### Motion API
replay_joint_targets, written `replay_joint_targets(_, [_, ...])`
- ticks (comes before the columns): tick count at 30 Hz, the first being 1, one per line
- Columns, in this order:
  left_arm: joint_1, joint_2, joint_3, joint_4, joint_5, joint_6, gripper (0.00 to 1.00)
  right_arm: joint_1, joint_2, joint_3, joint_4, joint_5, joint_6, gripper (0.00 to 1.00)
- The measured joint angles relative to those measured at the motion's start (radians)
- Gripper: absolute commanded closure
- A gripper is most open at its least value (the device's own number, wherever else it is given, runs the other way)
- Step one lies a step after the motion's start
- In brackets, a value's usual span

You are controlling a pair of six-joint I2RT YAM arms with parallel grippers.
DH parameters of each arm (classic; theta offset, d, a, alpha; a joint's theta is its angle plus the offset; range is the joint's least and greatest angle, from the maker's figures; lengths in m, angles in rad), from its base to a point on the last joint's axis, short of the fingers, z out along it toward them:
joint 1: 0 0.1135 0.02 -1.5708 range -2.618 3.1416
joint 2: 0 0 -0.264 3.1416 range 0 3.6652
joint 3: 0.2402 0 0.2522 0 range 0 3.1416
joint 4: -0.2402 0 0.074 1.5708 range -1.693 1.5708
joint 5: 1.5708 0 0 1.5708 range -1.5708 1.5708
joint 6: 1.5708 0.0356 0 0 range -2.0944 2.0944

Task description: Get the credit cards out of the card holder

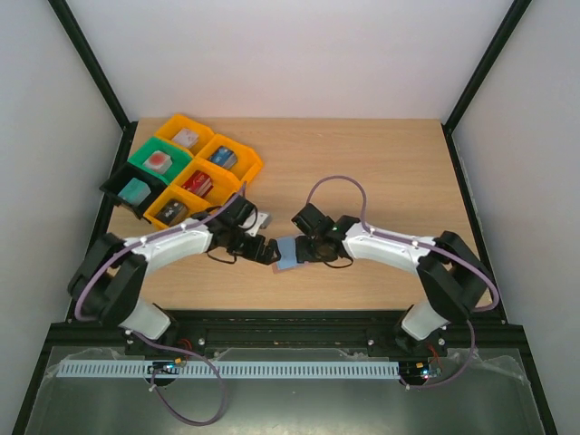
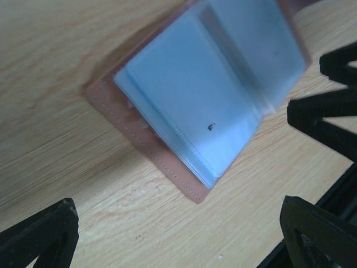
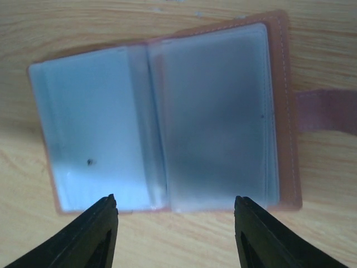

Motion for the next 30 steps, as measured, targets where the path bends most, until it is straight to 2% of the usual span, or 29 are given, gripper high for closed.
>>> replay_joint_targets(6, [-0.026,0.122,0.042,0.002,-0.007,-0.002,0.03,-0.06,0.1,0.059,0.008,0.051,-0.021,0.49])
replay_joint_targets(12, [-0.028,0.178,0.063,0.02,-0.012,-0.002,0.03,-0.151,0.116,0.071,0.014,0.063,-0.061,0.5])
replay_joint_targets(17, [-0.028,0.208,0.089,0.047,-0.023,-0.004,0.05,-0.179,0.151,0.057,0.066,0.002,-0.09,0.51])
replay_joint_targets(21, [-0.032,0.23,0.099,0.092,-0.019,-0.008,0.06,-0.179,0.173,0.028,0.116,-0.063,-0.094,0.56])
replay_joint_targets(24, [-0.034,0.253,0.116,0.115,-0.014,-0.01,0.13,-0.186,0.166,0.007,0.162,-0.105,-0.08,0.6])
replay_joint_targets(26, [-0.035,0.27,0.126,0.135,-0.01,-0.013,0.21,-0.19,0.158,-0.014,0.204,-0.134,-0.066,0.62])
replay_joint_targets(28, [-0.038,0.279,0.129,0.15,-0.01,-0.019,0.31,-0.189,0.148,-0.04,0.253,-0.175,-0.045,0.63])
replay_joint_targets(30, [-0.044,0.281,0.129,0.157,-0.01,-0.015,0.49,-0.188,0.135,-0.072,0.299,-0.22,-0.02,0.64])
